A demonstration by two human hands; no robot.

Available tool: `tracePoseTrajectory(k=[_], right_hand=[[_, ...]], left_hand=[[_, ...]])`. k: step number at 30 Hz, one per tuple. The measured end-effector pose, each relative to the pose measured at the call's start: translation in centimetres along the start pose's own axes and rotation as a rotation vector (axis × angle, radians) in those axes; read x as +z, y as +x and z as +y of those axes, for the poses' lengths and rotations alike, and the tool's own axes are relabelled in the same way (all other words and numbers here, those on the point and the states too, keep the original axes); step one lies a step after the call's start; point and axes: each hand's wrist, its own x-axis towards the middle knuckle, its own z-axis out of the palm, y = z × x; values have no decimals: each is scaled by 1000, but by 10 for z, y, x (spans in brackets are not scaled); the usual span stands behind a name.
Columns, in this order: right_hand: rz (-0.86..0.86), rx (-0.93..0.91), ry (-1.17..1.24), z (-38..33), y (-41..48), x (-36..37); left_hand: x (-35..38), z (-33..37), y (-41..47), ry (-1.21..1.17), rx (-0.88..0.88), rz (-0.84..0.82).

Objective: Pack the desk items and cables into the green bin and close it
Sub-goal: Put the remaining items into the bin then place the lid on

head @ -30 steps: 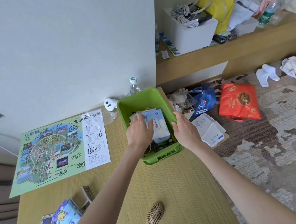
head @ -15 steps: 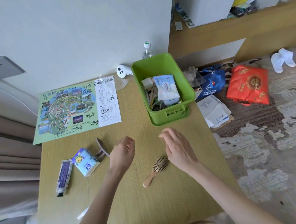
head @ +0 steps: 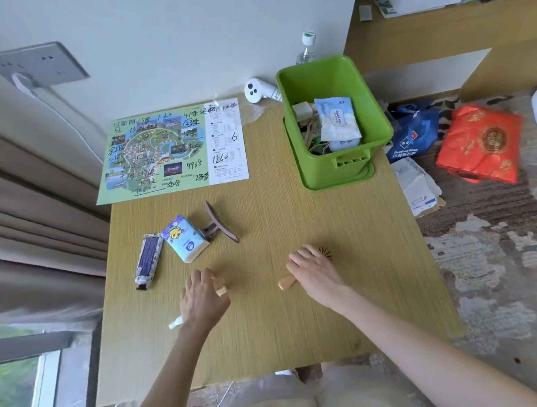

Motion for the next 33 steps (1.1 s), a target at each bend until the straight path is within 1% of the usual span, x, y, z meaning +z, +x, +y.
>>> tracePoseTrajectory(k=[2, 5, 8, 13, 15, 17, 19, 21, 24, 27, 31, 33], right_hand=[[-12, -18, -29, -5, 4, 2], [-45, -22, -27, -16, 9, 2], [-30, -6, 4, -28, 17, -3], [49, 30, 185, -39, 40, -25], [76, 51, 250, -41, 56, -36], [101, 85, 305, -43, 74, -48], [123, 110, 347, -45, 92, -59], [159, 138, 388, -48, 109, -67], [222, 216, 464, -54, 132, -70], [237, 263, 539, -62, 152, -66], [130, 312, 640, -71, 175, -56], [85, 338, 648, -73, 180, -49]], left_hand=[[3, -11, -3, 26, -26, -17], [6, -20, -6, 9, 3, 18], [4, -23, -2, -13, 34, 52], [-12, -17, 7, -170, 11, 100], [-24, -15, 11, -228, 2, 144], [-38, -16, 17, -258, 42, 199], [-51, -18, 24, -231, 89, 240], [-65, -19, 31, -282, 50, 291], [-80, -24, 49, -363, -71, 334], [-88, -31, 67, -284, -112, 298], [-85, -37, 87, -176, -73, 162], [-79, -38, 93, -138, -41, 89]])
